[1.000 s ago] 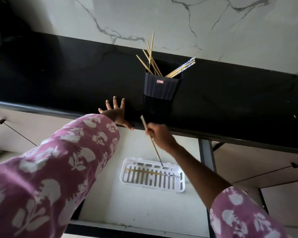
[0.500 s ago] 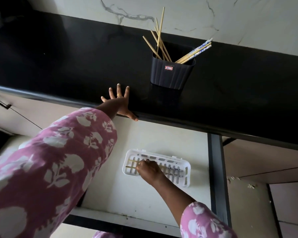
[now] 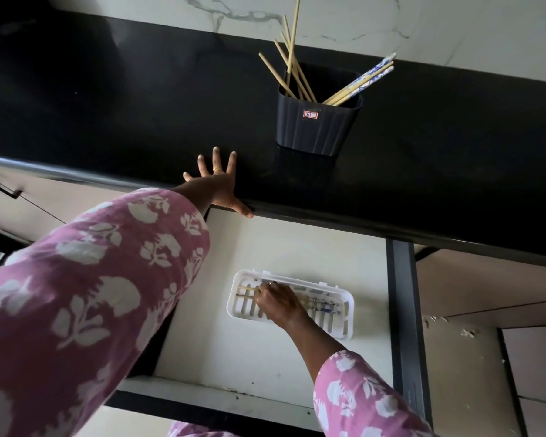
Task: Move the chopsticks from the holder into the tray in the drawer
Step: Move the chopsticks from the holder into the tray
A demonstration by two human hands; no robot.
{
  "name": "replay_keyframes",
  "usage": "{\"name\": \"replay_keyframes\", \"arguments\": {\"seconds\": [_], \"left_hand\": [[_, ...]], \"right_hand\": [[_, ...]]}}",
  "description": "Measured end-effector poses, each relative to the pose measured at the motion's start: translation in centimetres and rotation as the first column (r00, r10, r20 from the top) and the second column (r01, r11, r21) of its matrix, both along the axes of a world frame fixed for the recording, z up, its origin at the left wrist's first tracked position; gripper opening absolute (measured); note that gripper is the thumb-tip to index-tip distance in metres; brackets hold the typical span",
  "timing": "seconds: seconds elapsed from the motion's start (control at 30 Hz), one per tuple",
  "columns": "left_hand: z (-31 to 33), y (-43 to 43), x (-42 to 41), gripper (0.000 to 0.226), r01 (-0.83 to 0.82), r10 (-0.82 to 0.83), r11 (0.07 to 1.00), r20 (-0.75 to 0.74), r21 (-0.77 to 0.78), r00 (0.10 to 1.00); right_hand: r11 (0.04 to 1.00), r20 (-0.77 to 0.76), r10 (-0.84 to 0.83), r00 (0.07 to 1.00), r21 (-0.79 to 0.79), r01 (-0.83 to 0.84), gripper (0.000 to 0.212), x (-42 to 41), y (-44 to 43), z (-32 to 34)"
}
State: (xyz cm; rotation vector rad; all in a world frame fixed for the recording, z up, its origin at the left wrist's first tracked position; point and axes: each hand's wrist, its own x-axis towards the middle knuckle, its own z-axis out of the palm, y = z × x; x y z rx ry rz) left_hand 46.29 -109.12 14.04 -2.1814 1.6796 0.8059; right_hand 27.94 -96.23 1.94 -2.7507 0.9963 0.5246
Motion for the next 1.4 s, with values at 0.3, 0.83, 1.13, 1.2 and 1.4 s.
{"name": "replay_keyframes", "arguments": {"seconds": [0.3, 0.83, 1.13, 1.2, 1.4], "left_hand": [[0.4, 0.3, -0.1, 0.147, -0.004, 0.004, 1.0, -0.03, -0.003, 1.0], [0.4, -0.1, 0.2, 0.148, 0.005, -0.004, 1.0, -0.045, 0.021, 0.999], [0.1, -0.5, 0.4, 0.149, 0.006, -0.004, 0.999, -0.06, 0.035, 0.998], [0.0, -0.5, 0.4, 0.149, 0.009, -0.006, 0.999, -0.061, 0.038, 0.998], [-0.4, -0.3, 0.5, 0.149, -0.002, 0.001, 1.0, -0.069, -0.006, 0.998]], "right_hand": [[0.941, 0.442, 0.066, 0.894, -0.326, 0.092, 0.029, -2.8, -3.6, 2.9], [0.37, 0.861, -0.506, -0.04, 0.258, 0.892, 0.03, -5.2, -22.9, 20.4], [0.22, 0.724, -0.607, -0.328, 0.55, 0.806, 0.033, -4.9, -29.1, 21.2], [0.198, 0.692, -0.619, -0.372, 0.596, 0.778, 0.028, -5.3, -30.3, 20.5], [0.221, 0.712, -0.575, -0.404, 0.61, 0.761, 0.019, -5.9, -30.3, 22.0]]}}
